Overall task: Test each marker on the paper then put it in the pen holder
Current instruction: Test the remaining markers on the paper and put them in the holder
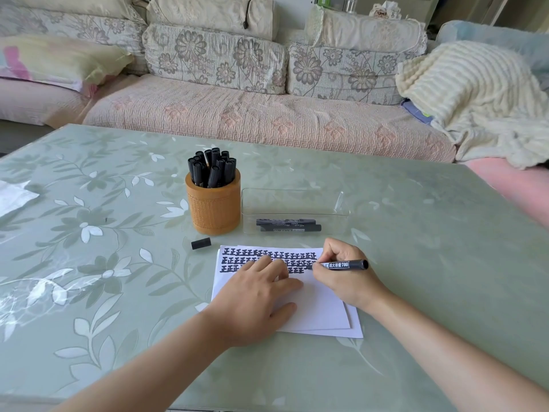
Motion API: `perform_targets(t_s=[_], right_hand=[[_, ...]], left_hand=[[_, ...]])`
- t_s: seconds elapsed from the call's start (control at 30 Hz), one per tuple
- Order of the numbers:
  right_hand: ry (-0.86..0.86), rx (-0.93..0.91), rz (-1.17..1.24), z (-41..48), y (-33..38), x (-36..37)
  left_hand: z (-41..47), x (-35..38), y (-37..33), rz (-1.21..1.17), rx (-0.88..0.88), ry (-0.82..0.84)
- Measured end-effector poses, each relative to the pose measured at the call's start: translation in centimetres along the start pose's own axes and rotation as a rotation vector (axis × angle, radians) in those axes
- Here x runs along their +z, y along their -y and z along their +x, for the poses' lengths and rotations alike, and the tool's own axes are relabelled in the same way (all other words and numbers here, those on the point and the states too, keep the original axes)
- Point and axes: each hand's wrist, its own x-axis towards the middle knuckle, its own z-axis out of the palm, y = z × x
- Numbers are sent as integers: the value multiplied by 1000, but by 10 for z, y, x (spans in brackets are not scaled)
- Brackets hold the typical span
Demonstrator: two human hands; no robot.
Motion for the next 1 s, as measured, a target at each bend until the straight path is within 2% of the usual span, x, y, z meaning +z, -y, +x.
perform_targets(t_s=[1.0], right_hand=[[51, 37, 11, 1, 5, -3]], left_hand=[[-1, 3, 1, -10, 20, -24]])
